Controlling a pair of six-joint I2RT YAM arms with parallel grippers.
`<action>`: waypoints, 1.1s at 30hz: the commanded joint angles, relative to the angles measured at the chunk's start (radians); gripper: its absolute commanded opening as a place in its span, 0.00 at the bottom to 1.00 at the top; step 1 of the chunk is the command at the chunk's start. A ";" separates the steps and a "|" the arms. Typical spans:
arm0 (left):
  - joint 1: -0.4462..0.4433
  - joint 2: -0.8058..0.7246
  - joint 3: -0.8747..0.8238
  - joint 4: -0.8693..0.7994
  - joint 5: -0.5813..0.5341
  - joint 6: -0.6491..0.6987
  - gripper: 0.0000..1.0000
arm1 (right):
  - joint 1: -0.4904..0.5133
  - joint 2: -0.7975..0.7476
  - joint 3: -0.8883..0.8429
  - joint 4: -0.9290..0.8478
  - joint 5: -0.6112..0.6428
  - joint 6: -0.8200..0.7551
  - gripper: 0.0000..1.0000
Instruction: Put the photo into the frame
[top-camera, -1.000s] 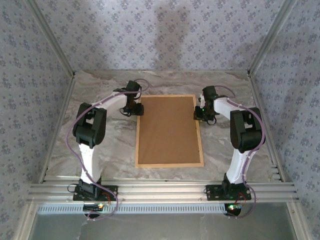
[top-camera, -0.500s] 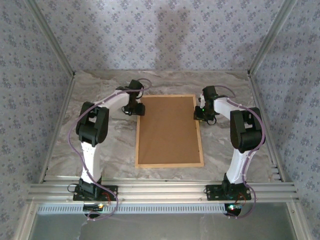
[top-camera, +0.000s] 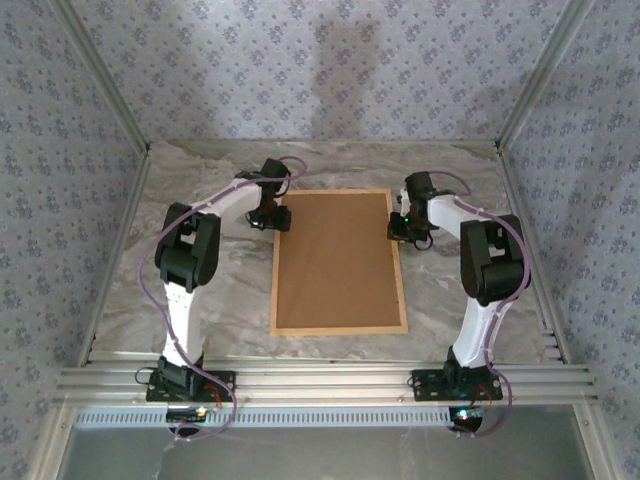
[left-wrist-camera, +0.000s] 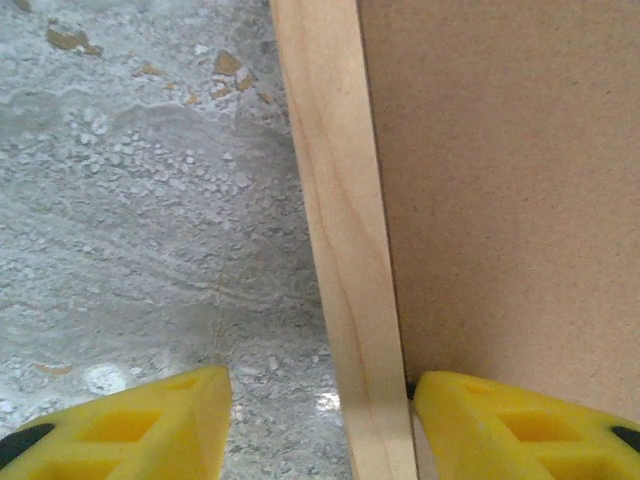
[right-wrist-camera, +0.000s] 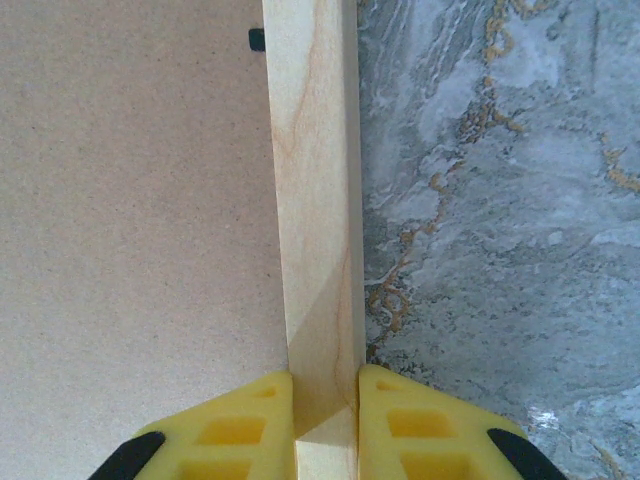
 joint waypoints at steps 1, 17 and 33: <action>-0.023 0.007 0.009 0.014 -0.020 -0.006 0.56 | 0.005 0.039 -0.006 -0.010 0.017 -0.018 0.19; 0.005 -0.375 -0.316 0.104 0.114 -0.090 0.57 | 0.003 0.041 -0.007 -0.007 0.014 -0.016 0.19; -0.014 -0.395 -0.506 0.103 0.217 -0.112 0.49 | 0.003 0.036 -0.013 -0.007 0.017 -0.018 0.19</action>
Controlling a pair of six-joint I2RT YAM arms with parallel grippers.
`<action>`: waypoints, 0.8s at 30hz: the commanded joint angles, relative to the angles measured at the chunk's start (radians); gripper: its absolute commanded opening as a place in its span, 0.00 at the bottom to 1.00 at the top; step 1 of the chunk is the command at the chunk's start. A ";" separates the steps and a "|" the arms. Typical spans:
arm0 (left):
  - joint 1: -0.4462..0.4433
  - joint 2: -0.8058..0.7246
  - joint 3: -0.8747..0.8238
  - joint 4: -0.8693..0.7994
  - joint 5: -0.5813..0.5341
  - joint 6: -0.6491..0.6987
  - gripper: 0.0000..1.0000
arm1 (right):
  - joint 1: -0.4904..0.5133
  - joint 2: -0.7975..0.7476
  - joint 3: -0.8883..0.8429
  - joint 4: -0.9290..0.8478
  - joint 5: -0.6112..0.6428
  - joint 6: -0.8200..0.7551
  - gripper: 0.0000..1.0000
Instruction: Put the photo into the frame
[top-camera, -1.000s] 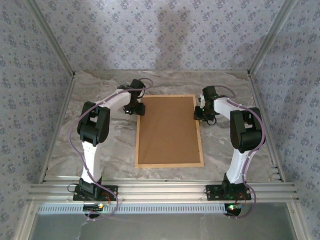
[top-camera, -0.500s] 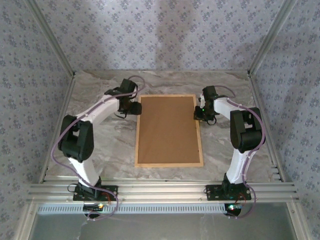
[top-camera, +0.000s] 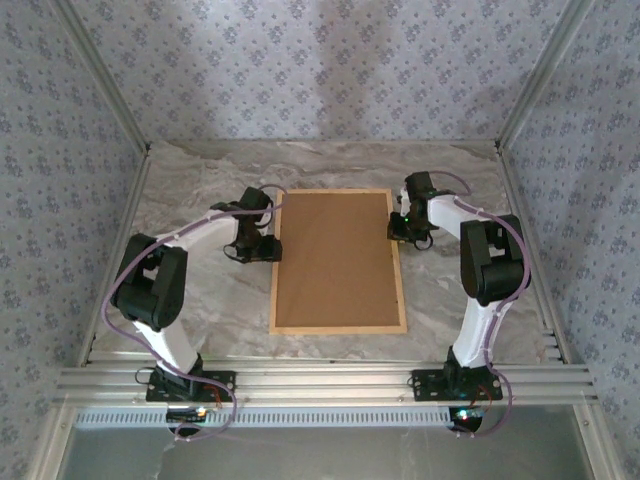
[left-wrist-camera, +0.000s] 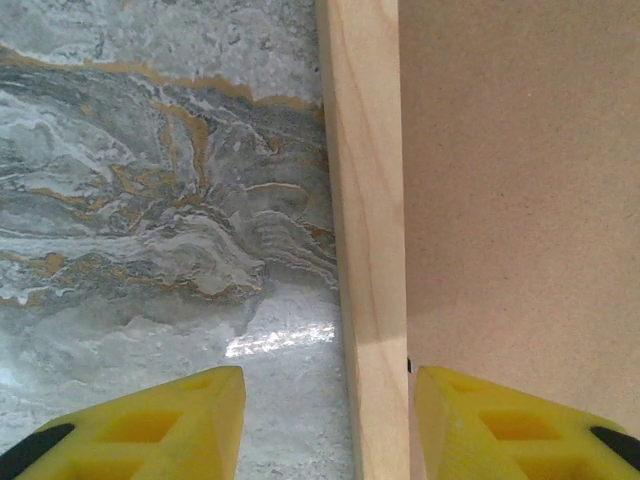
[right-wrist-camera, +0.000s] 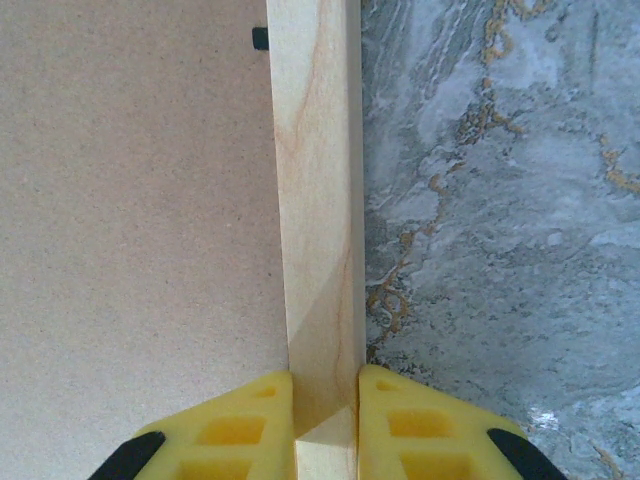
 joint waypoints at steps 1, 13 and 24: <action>-0.009 0.003 -0.011 0.003 0.025 -0.006 0.48 | 0.002 0.036 -0.014 -0.007 0.017 -0.018 0.19; -0.014 0.040 -0.021 0.009 0.031 -0.001 0.47 | 0.001 0.037 -0.016 -0.007 0.017 -0.019 0.19; -0.021 0.081 -0.024 0.020 0.033 0.006 0.48 | 0.003 0.038 -0.015 -0.006 0.022 -0.019 0.19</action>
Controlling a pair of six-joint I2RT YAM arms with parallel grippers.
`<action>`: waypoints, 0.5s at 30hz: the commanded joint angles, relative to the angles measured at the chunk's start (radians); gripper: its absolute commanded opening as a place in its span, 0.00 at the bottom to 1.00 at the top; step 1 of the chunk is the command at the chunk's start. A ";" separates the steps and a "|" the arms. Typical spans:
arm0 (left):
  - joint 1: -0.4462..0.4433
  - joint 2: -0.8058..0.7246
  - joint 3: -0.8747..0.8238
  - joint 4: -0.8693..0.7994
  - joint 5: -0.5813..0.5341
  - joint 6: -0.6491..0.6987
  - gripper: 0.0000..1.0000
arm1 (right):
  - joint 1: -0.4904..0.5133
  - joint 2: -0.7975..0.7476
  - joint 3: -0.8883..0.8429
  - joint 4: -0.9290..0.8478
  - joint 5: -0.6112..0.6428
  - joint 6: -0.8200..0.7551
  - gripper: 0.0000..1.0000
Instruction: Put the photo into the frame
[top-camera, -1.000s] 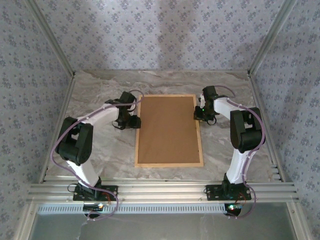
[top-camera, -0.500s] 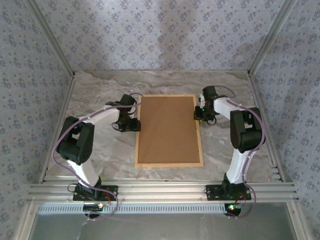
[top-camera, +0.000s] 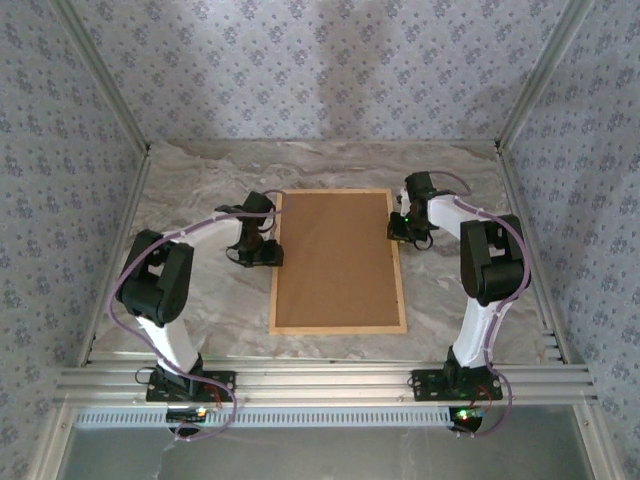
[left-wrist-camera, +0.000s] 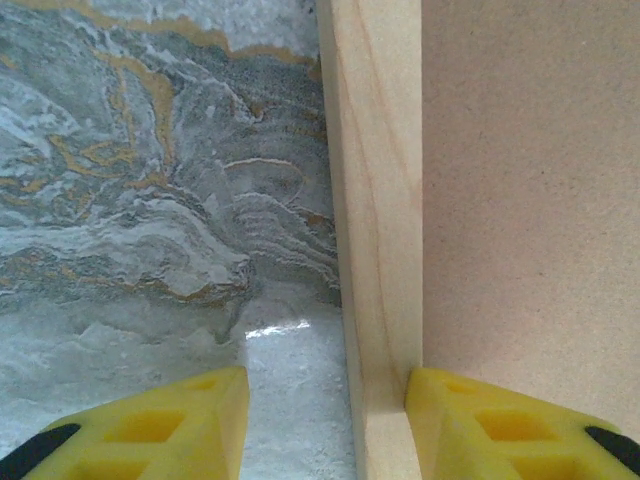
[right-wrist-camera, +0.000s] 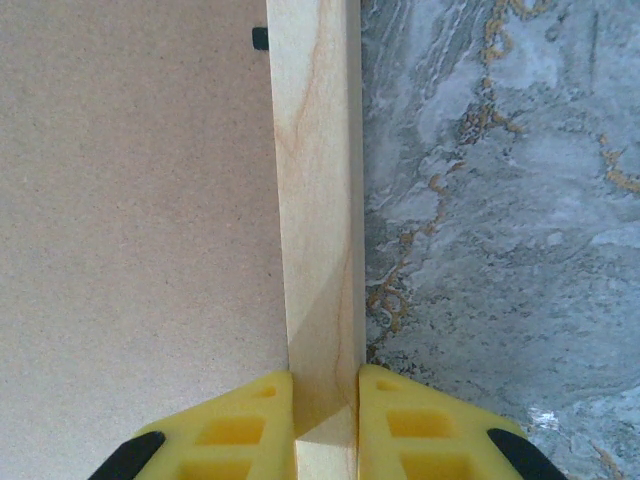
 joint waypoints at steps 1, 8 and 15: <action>-0.011 0.045 -0.008 0.014 0.020 0.004 0.48 | 0.003 0.038 -0.015 -0.007 0.022 -0.019 0.19; -0.026 0.085 -0.003 0.056 0.027 0.006 0.51 | 0.007 0.036 -0.016 -0.008 0.025 -0.019 0.19; -0.050 0.141 0.004 0.048 -0.025 0.015 0.53 | 0.007 0.036 -0.015 -0.010 0.025 -0.019 0.18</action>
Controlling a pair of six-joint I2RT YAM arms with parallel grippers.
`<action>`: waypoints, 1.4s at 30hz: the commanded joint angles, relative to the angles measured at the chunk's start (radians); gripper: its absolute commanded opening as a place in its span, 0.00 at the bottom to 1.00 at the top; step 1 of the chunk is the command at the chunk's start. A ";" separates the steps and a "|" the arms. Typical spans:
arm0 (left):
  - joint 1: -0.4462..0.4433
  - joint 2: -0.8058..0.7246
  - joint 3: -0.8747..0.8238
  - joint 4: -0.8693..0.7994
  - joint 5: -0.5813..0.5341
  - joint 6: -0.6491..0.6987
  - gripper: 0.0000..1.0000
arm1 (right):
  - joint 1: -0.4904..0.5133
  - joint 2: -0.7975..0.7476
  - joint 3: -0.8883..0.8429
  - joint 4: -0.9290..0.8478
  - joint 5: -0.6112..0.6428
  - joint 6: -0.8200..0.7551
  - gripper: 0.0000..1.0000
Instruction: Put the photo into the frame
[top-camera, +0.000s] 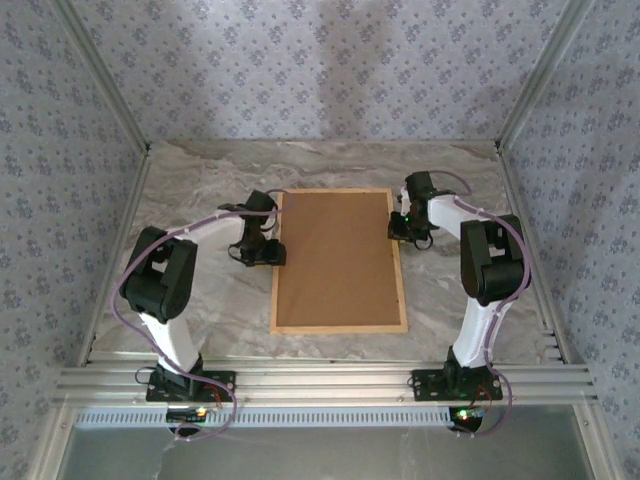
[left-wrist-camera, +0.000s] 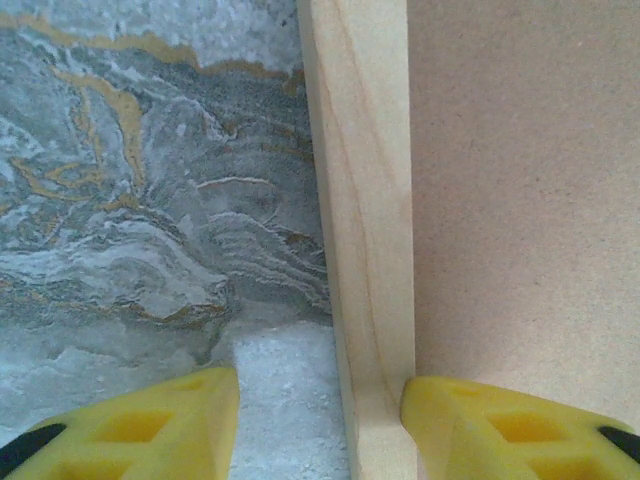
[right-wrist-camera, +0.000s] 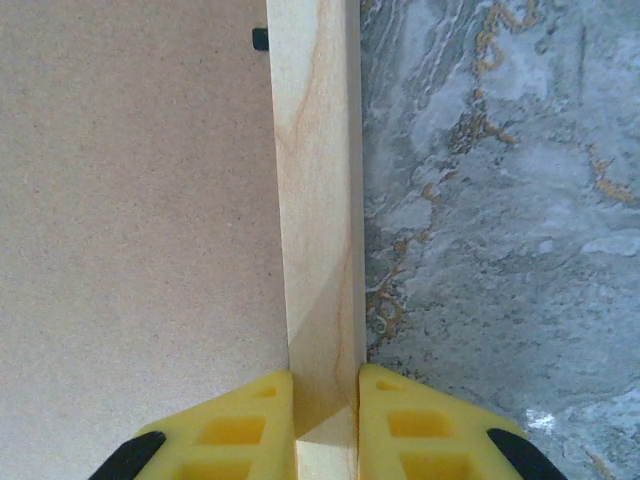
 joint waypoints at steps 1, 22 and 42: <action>-0.045 0.109 -0.025 0.053 -0.038 0.012 0.53 | 0.008 0.036 -0.015 -0.018 0.017 -0.019 0.19; -0.097 0.160 0.049 0.007 -0.120 0.031 0.63 | 0.009 0.040 -0.011 -0.024 0.022 -0.018 0.18; -0.066 -0.264 -0.177 -0.095 0.007 -0.038 0.60 | 0.003 0.043 -0.010 -0.022 0.016 -0.022 0.18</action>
